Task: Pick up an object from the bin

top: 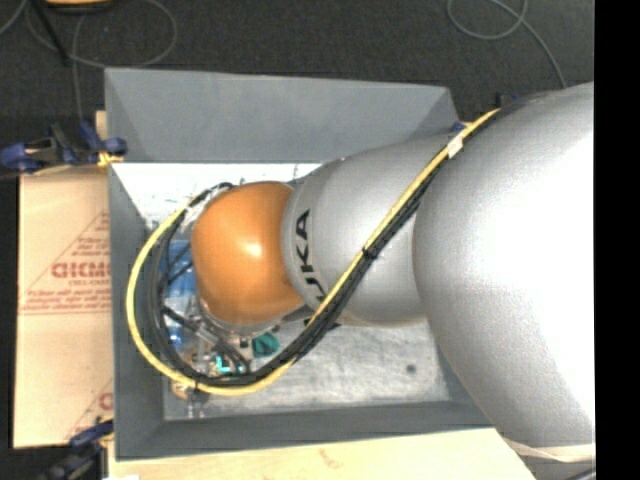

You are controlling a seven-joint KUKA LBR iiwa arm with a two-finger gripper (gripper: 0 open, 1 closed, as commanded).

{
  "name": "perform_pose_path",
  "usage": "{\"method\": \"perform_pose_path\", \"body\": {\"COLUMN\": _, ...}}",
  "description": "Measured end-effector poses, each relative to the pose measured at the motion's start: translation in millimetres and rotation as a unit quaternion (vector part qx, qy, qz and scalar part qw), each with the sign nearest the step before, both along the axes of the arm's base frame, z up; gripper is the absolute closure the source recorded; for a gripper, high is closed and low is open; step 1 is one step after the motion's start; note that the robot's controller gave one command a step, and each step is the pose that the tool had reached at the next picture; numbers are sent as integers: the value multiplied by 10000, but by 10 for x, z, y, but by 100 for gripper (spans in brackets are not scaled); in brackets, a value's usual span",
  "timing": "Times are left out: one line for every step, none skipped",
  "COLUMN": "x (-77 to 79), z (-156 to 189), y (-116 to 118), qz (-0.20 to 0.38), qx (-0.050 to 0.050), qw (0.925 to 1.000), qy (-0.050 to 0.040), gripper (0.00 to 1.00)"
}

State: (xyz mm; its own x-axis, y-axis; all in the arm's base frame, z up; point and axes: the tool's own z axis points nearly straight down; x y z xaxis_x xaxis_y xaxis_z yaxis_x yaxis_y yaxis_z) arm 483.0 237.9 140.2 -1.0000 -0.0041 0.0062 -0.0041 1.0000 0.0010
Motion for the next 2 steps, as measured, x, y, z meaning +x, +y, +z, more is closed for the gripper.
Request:
{"method": "perform_pose_path", "body": {"x": 23, "z": 34, "y": -6, "qz": -18, "qx": 9, "qw": 10000, "qy": -33, "gripper": 0}}
{"method": "perform_pose_path", "body": {"x": -9, "z": -455, "y": -20, "qz": -152, "qx": 26, "qw": 9999, "qy": -65, "gripper": 0}}
